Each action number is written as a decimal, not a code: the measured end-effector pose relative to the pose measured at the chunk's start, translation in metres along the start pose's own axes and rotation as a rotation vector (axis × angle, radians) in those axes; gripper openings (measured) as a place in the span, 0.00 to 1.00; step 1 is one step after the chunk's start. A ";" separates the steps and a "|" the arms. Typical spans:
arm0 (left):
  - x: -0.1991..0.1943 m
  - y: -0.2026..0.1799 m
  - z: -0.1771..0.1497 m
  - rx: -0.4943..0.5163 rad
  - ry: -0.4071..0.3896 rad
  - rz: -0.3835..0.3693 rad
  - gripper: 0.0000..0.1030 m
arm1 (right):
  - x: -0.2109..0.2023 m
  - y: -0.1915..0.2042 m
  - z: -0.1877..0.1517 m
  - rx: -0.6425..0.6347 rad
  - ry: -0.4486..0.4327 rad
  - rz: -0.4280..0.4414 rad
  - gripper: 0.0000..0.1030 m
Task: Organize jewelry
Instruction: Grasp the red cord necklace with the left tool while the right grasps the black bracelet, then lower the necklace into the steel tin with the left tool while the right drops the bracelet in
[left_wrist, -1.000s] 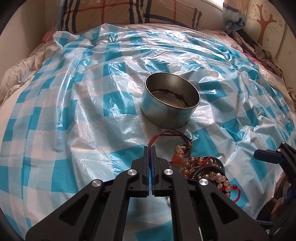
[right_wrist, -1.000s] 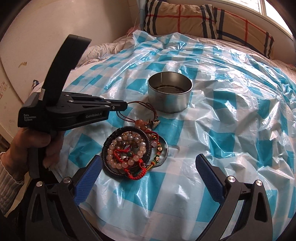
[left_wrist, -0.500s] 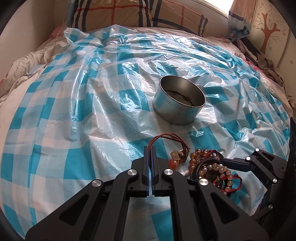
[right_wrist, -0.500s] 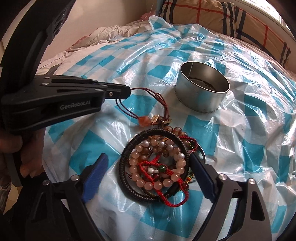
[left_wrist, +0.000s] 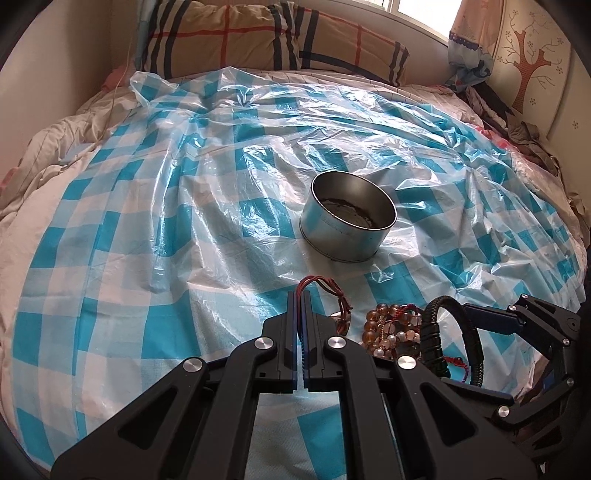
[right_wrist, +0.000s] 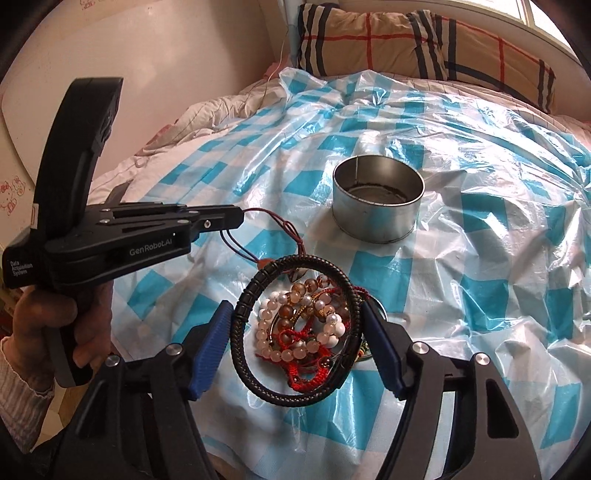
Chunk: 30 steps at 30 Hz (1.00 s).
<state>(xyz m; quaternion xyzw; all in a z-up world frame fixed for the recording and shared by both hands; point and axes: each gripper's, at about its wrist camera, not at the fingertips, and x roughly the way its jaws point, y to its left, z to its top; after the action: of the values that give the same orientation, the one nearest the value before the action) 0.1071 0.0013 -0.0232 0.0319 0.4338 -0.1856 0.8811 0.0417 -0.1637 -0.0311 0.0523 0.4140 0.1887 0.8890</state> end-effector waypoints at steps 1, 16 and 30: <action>-0.004 -0.002 0.001 0.003 -0.008 -0.002 0.02 | -0.005 -0.001 0.001 0.007 -0.020 0.001 0.66; -0.029 -0.028 0.031 0.035 -0.098 -0.040 0.02 | -0.012 -0.020 0.024 0.041 -0.119 -0.028 0.66; -0.003 -0.045 0.083 0.017 -0.137 -0.091 0.02 | 0.006 -0.045 0.060 0.044 -0.158 -0.070 0.66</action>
<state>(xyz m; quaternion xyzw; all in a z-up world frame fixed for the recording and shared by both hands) 0.1516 -0.0581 0.0350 0.0070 0.3721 -0.2308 0.8990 0.1035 -0.1997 -0.0079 0.0722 0.3480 0.1436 0.9236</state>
